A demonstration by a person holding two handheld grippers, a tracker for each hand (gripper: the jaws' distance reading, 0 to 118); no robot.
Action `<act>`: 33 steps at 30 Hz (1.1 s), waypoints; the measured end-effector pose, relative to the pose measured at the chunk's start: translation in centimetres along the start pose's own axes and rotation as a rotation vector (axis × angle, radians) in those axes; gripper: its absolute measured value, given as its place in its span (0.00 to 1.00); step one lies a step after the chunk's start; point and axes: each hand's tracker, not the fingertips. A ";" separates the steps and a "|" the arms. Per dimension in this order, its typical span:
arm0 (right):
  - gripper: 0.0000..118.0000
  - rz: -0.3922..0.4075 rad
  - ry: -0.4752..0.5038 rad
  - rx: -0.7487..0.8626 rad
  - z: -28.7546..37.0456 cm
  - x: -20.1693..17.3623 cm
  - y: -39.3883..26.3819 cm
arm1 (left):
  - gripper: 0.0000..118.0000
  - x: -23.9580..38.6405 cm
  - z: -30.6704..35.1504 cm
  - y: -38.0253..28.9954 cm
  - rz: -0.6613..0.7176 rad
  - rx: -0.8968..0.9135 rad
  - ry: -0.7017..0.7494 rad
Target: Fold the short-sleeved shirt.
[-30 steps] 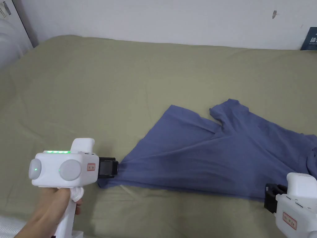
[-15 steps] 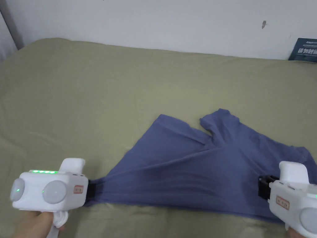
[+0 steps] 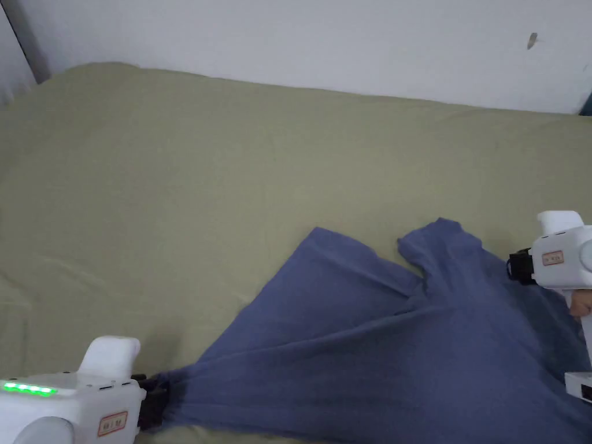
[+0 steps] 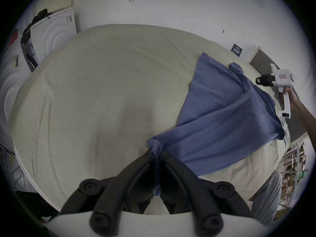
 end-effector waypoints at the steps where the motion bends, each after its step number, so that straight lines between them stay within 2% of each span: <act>1: 0.66 0.041 -0.009 -0.008 -0.2 -0.2 0.4 | 0.04 0.0 0.0 0.0 0.001 0.002 0.001; 2: 0.95 0.074 -0.007 -0.022 -0.5 -0.3 0.8 | 0.04 0.1 0.0 -0.1 0.005 0.002 0.001; 3: 1.00 0.096 0.005 -0.088 -1.4 -0.4 0.7 | 0.04 0.1 0.0 -0.2 0.012 0.003 -0.001; 5: 0.95 0.145 -0.036 -0.080 -2.1 -0.5 0.8 | 0.04 0.0 -0.1 -0.2 0.015 0.002 -0.004; 7: 0.91 0.157 -0.075 -0.134 -3.2 -0.2 0.7 | 0.04 -0.2 -0.2 -0.1 0.031 -0.002 -0.008; 8: 0.74 0.167 -0.088 -0.158 -3.7 -0.1 0.5 | 0.04 -0.1 -0.2 -0.1 0.035 -0.004 -0.008; 9: 0.63 0.185 -0.102 -0.182 -4.1 -0.2 0.3 | 0.04 -0.1 -0.3 -0.1 0.029 -0.005 -0.005; 10: 0.55 0.154 -0.022 -0.169 -3.8 0.0 0.1 | 0.04 0.0 -0.3 -0.1 0.023 -0.007 -0.001; 11: 0.38 0.103 -0.005 -0.154 -3.2 -0.1 0.2 | 0.04 0.1 -0.3 0.0 0.017 -0.008 0.003; 12: 0.09 0.099 -0.010 -0.135 -2.6 -0.4 0.0 | 0.04 0.2 -0.3 0.0 0.011 -0.011 0.005; 13: 0.02 0.097 0.004 -0.109 -2.1 -0.7 0.2 | 0.04 0.2 -0.3 0.1 0.011 -0.013 0.006; 14: 0.02 0.148 -0.010 -0.093 -1.4 -1.5 0.1 | 0.04 0.2 -0.2 0.1 0.012 -0.018 0.005; 15: 0.02 0.161 -0.032 -0.052 -0.3 -1.9 0.1 | 0.04 0.3 -0.1 0.2 0.011 -0.019 0.007; 17: 0.02 0.125 -0.009 -0.001 2.3 -2.1 0.0 | 0.04 0.4 0.4 0.5 0.016 -0.021 0.008; 22: 0.02 0.061 -0.034 0.153 9.7 -0.4 -0.9 | 0.04 1.7 4.2 2.1 0.028 0.082 0.008; 26: 0.02 0.019 -0.062 0.284 18.6 0.0 -2.9 | 0.04 4.0 8.5 4.6 0.008 0.197 0.003; 28: 0.02 -0.041 -0.044 0.327 22.7 0.8 -3.7 | 0.04 5.2 10.5 6.2 -0.034 0.240 -0.009; 29: 0.02 -0.043 -0.024 0.355 24.4 1.5 -4.0 | 0.04 5.8 11.5 7.1 -0.043 0.262 -0.007; 33: 0.02 0.014 -0.098 0.445 31.1 2.4 -4.6 | 0.04 8.5 14.8 10.7 -0.087 0.335 -0.022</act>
